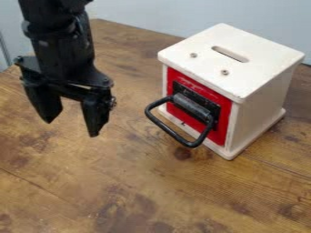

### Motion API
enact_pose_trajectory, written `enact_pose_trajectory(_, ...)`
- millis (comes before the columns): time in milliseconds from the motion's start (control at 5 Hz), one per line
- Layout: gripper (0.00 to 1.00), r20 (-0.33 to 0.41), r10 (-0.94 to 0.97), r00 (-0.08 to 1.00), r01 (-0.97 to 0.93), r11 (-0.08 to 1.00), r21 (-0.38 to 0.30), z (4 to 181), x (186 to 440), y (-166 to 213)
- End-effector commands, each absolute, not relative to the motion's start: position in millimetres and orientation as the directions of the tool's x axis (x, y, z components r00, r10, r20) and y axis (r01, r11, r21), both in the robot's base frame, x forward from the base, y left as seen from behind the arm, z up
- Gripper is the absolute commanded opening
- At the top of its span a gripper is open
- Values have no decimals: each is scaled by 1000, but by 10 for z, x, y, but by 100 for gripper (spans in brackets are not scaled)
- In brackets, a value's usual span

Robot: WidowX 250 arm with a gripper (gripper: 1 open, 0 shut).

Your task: Close the drawer

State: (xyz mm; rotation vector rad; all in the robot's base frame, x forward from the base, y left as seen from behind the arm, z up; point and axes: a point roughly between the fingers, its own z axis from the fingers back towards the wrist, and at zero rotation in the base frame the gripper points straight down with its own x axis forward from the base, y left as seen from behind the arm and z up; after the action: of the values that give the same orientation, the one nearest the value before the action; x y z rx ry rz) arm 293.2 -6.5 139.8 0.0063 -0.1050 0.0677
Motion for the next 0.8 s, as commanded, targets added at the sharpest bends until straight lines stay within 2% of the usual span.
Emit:
enact_pose_trajectory(0,100,145,51,988,-52,999,3,1435,2997,-57)
enact_pose_trajectory(600,100,132,2,991,-2,1000,-1,1217,3102,4)
